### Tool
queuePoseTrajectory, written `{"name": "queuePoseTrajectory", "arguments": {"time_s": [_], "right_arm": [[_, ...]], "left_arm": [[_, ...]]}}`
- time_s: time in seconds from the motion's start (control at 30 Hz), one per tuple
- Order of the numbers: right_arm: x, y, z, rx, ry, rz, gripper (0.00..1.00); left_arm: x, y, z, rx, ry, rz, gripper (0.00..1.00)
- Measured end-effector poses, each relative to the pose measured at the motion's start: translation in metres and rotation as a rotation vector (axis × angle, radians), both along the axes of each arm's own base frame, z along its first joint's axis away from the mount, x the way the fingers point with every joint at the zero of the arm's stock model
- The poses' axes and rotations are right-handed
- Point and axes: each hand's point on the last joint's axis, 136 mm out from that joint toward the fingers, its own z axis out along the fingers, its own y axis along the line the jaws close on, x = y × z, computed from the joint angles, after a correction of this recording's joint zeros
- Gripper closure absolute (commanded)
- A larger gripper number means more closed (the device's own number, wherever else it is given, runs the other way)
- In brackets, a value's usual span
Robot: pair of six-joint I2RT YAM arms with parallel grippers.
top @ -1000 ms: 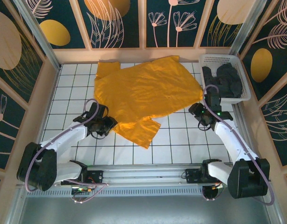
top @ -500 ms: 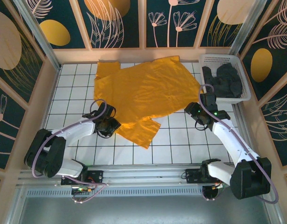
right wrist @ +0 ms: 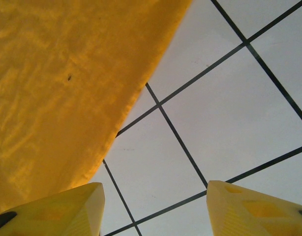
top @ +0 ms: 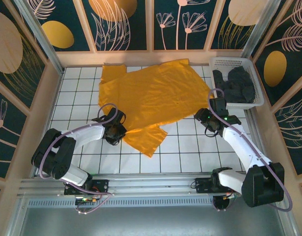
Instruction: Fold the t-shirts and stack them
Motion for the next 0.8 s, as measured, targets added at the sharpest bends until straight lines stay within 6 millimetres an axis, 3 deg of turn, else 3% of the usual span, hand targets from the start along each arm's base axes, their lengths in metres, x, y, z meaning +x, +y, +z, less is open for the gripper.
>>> {"name": "queuePoseTrajectory", "arguments": {"time_s": [0.07,0.2,0.23,0.3,0.33,0.37,0.5,0.57,0.8], "right_arm": [[0.001,-0.001,0.002,-0.006,-0.005,-0.005,0.43],[0.002,-0.002,0.002,-0.009,-0.008,-0.007,0.43],[0.002,-0.002,0.002,-0.009,-0.007,-0.006,0.43],[0.002,-0.001,0.001,-0.010,-0.004,-0.004,0.43],[0.002,0.000,0.001,-0.012,-0.002,0.000,0.43],[0.002,0.000,0.000,-0.014,0.000,0.005,0.43],[0.002,0.003,0.001,-0.029,-0.005,0.035,0.43],[0.004,0.004,0.003,-0.039,-0.013,0.051,0.43],[0.011,0.006,0.005,-0.052,-0.017,0.075,0.43]], "left_arm": [[0.003,0.016,0.000,0.041,-0.009,0.011,1.00],[0.005,0.069,0.001,0.132,-0.017,0.080,1.00],[0.005,0.083,0.001,0.163,-0.016,0.095,0.92],[0.004,0.101,0.004,0.220,-0.014,0.091,0.60],[0.003,0.105,0.006,0.241,-0.013,0.073,0.52],[0.002,0.106,0.008,0.252,-0.010,0.048,0.49],[-0.002,0.101,0.022,0.263,-0.021,-0.056,0.53],[-0.012,0.089,0.029,0.247,-0.021,-0.131,0.53],[-0.073,0.003,0.033,0.124,0.031,-0.505,0.50]]}}
